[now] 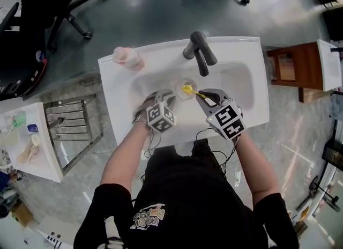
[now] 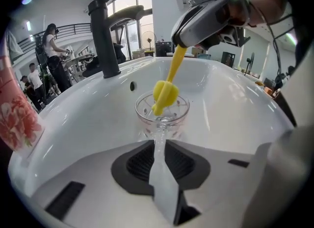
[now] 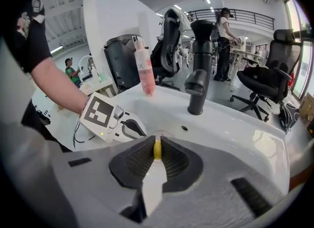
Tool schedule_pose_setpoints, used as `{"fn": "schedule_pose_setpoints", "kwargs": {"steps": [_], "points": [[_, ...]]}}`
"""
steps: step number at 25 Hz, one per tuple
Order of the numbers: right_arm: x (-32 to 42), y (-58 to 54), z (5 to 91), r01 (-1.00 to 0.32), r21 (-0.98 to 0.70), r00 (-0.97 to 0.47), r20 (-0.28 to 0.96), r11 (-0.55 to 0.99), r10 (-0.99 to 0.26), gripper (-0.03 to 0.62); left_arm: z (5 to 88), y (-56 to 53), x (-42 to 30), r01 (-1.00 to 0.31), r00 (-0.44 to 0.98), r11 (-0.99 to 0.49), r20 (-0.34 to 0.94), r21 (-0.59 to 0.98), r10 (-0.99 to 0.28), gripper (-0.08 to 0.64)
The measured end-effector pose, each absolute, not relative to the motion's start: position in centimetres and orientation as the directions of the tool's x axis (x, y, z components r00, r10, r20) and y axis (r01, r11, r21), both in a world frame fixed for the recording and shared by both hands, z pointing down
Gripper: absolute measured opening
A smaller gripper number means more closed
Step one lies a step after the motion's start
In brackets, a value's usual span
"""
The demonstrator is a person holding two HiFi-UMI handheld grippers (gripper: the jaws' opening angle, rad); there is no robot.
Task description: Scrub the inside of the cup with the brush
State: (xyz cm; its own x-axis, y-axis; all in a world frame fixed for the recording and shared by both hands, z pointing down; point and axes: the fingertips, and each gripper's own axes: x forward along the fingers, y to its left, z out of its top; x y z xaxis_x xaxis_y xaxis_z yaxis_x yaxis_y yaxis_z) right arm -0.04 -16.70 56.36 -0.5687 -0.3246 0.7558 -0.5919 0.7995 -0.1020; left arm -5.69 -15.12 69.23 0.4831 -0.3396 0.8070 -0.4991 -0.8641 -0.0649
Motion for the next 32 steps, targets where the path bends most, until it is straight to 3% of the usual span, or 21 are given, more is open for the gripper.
{"fn": "schedule_pose_setpoints", "kwargs": {"steps": [13,22,32], "points": [[-3.7,-16.7,57.2,-0.429,0.010,-0.525,0.811,0.903,-0.259,0.040,69.2,-14.4,-5.7,-0.497,0.513,-0.867,0.796,-0.029,-0.320,0.057],[-2.1,-19.0,58.0,-0.493,0.063,-0.467,0.822,0.868,-0.326,0.040,69.1,-14.2,-5.8,-0.495,0.520,-0.869,0.795,-0.019,-0.314,0.057],[-0.1,-18.9,58.2,-0.497,0.072,-0.427,0.847,0.865,-0.316,0.041,69.1,-14.2,-5.7,-0.500,0.521,-0.866,0.795,-0.012,-0.311,0.057]]}}
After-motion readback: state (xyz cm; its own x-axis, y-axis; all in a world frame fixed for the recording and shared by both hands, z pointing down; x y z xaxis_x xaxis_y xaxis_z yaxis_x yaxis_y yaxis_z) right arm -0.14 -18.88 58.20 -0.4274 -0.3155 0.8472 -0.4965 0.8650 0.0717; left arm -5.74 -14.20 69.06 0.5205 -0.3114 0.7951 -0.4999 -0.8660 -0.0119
